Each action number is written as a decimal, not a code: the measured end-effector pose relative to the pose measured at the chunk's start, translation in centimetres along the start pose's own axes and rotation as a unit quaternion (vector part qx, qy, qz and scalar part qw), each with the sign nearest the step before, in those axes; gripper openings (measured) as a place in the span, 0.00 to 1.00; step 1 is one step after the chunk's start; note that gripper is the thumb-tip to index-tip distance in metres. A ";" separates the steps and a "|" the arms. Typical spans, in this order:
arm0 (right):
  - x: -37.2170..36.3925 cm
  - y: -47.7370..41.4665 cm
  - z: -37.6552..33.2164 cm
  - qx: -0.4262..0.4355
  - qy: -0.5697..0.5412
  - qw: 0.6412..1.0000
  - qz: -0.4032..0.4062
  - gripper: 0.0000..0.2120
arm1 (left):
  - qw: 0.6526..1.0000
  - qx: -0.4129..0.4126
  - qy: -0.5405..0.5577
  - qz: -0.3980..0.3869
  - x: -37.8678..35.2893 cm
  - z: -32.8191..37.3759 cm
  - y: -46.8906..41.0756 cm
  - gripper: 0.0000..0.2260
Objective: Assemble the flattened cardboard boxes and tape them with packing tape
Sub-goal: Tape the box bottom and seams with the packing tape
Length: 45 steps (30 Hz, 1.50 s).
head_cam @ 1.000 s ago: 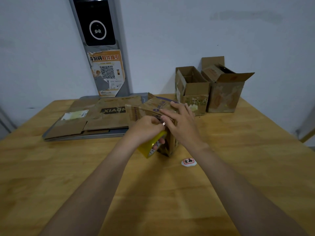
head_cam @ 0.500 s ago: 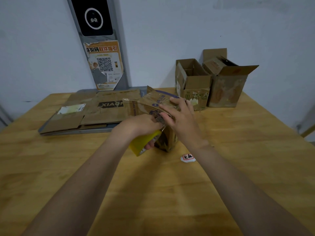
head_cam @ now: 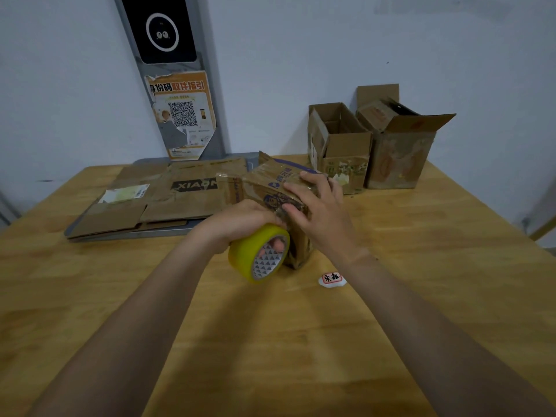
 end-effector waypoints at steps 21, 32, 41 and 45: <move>0.5 0.8 0.1 -0.020 0.049 0.997 -0.056 0.30 | 0.986 -0.042 -0.091 0.130 -0.4 -0.7 0.1 0.14; 1.8 7.7 5.5 -0.080 0.139 0.907 -0.389 0.10 | 0.959 -0.045 -0.206 0.190 -0.6 0.1 -0.1 0.15; -0.4 8.6 6.1 -0.086 0.111 0.945 -0.296 0.11 | 0.966 -0.020 -0.198 0.165 -0.7 0.4 0.9 0.14; -1.3 8.4 6.0 -0.074 0.084 0.940 -0.323 0.12 | 0.971 -0.024 -0.179 0.159 -0.4 0.1 0.8 0.14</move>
Point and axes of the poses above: each hand's wrist, its own y-axis away from the middle knuckle, its own x-axis out of the back of the hand, z = x × y, the point moved 3 cm from there along -y, towards the middle knuckle, and after that the axes turned 6 degrees about -x, right-handed, at the moved point
